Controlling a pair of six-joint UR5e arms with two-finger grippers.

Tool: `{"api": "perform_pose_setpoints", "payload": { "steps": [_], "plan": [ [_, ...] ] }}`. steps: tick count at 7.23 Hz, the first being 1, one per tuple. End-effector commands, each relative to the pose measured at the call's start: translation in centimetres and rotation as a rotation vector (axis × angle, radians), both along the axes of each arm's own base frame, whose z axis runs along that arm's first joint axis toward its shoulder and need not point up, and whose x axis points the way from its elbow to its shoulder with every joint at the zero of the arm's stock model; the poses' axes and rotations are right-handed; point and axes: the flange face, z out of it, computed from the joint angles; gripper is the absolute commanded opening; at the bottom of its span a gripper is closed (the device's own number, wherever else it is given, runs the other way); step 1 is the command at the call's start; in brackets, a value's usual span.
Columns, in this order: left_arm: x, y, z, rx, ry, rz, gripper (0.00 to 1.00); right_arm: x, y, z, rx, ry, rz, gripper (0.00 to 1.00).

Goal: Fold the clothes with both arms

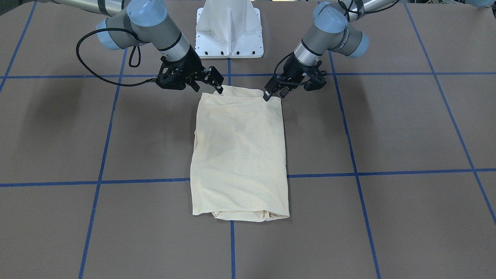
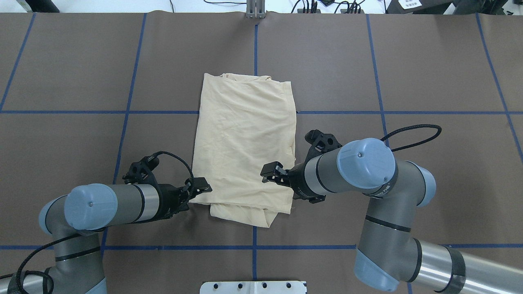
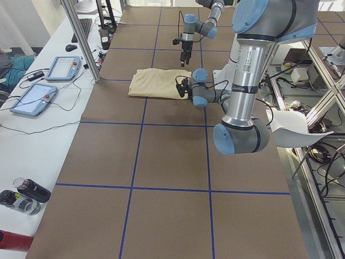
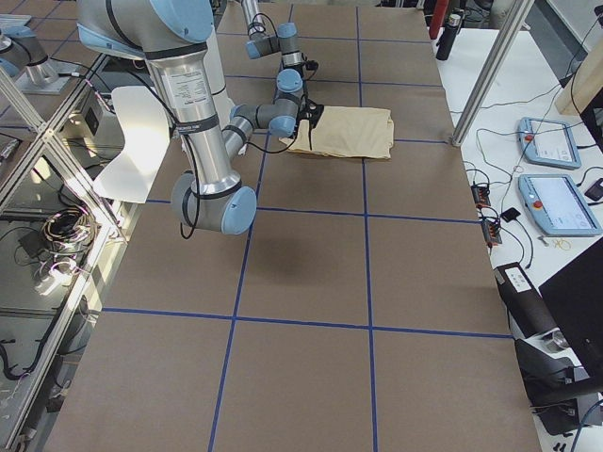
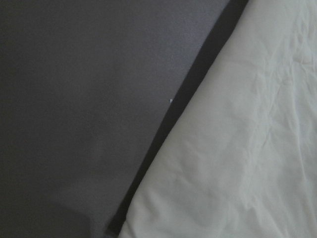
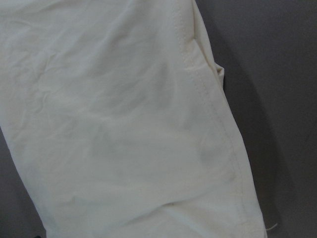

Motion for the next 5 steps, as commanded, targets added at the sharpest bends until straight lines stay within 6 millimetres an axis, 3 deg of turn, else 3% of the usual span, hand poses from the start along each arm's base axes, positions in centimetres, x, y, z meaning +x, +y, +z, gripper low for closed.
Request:
{"api": "perform_pose_setpoints", "payload": {
  "steps": [1,5],
  "plan": [
    [0.10,0.08,0.06,0.000,-0.003,0.002,0.95,0.16,-0.11,0.27,0.000,0.004,-0.001,1.00],
    [0.36,-0.01,0.48,-0.003,-0.011,0.002,0.95,0.44,-0.22,0.50,-0.003,0.006,-0.002,1.00]
  ]
}}
